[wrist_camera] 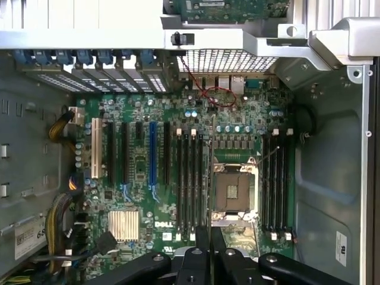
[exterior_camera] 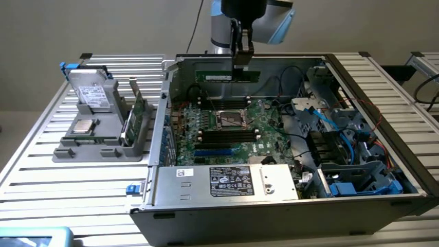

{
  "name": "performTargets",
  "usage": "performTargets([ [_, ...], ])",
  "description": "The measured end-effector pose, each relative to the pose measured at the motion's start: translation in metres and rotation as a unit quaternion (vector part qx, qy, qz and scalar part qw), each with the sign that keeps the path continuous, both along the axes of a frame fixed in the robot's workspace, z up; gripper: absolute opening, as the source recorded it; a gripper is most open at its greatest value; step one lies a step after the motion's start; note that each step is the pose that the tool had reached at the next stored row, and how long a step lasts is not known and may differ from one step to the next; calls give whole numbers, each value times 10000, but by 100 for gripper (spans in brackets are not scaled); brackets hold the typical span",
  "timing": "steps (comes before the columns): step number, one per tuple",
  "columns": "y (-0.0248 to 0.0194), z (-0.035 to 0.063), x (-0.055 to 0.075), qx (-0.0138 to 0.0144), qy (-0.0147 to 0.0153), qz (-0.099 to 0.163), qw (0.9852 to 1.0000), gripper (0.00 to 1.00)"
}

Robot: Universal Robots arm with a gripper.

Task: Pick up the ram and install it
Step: 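Insert the ram into the slot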

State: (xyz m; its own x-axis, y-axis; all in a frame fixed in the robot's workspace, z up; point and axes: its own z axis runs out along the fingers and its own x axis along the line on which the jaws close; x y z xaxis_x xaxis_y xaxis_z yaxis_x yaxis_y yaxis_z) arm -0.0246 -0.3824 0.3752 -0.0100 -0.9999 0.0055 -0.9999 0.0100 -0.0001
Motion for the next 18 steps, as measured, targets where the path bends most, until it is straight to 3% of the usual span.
performTargets([
  [4, 0, -66, 1, -6, -4, 3, 10000, 13],
  [8, 0, -104, 1, -43, -36, 5, 10000, 13],
  [10, 0, -116, 1, -75, -58, 6, 10000, 13],
  [13, 0, -132, 1, -163, -84, 7, 9998, 13],
  [15, 3, -154, 1, -205, -85, 8, 9998, 13],
  [18, 16, -203, 1, -228, -84, 9, 9997, 13],
])
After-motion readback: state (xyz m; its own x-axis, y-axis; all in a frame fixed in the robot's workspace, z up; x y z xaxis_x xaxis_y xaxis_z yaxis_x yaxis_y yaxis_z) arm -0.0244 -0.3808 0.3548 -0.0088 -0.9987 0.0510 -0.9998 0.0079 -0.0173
